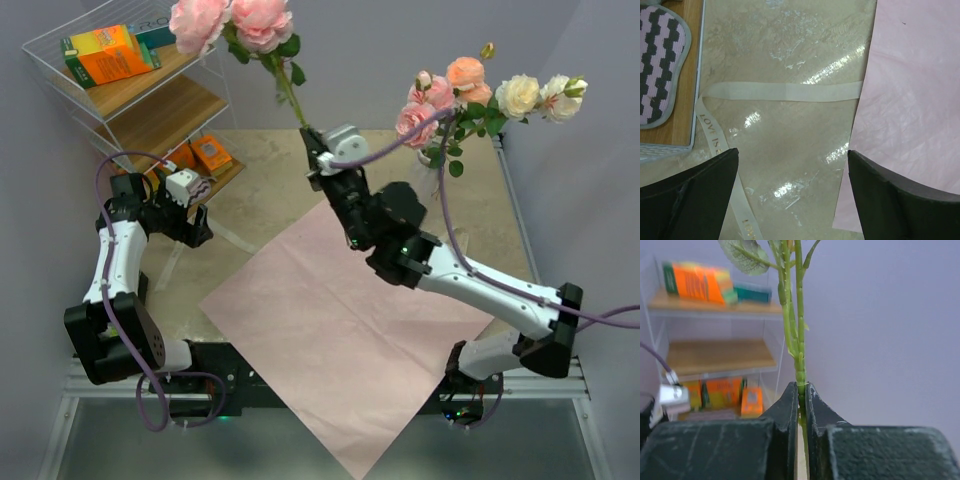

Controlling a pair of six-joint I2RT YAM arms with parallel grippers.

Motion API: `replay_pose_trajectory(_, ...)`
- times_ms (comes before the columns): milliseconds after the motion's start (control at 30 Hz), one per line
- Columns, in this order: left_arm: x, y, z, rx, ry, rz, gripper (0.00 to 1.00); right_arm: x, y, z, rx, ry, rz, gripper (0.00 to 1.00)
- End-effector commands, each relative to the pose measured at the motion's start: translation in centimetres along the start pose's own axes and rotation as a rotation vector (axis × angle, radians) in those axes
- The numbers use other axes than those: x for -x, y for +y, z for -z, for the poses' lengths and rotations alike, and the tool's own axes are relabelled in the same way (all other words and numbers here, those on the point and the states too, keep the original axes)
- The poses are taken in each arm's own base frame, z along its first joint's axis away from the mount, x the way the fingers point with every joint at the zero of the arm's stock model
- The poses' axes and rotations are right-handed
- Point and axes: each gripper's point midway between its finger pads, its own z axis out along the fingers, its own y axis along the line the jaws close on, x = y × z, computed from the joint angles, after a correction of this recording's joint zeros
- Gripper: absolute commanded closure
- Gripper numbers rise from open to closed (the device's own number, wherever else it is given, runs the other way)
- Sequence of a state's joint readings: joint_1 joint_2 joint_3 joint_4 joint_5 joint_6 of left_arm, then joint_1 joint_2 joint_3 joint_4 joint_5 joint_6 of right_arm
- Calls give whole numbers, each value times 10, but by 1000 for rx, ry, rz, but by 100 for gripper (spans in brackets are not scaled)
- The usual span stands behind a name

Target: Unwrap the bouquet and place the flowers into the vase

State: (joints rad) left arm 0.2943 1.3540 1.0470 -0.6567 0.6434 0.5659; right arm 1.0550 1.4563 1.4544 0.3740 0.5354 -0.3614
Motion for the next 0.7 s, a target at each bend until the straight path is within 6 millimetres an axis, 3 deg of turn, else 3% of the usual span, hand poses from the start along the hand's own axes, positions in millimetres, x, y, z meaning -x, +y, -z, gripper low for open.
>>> replay_pose_trajectory(0, 21, 3, 13, 23, -59, -47, 6, 123, -82, 53, -210, -381, 12, 100)
replay_pose_trajectory(33, 20, 2, 13, 17, -59, -43, 6, 139, -99, 64, -275, -441, 45, 100)
replay_pose_trajectory(133, 21, 1, 12, 10, -62, -39, 6, 158, -131, 84, -412, -485, 142, 100)
replay_pose_trajectory(200, 22, 1, 13, 11, -64, -39, 6, 165, -149, 97, -500, -496, 220, 100)
replay_pose_trajectory(400, 20, 3, 11, 14, -57, -45, 6, 189, -208, 146, -718, -567, 196, 100)
replay_pose_trajectory(533, 17, 5, 9, 15, -51, -45, 6, 185, -221, 139, -672, -506, 194, 100)
replay_pose_trajectory(667, 17, 4, 8, 9, -50, -44, 6, 180, -246, 145, -765, -516, 210, 100)
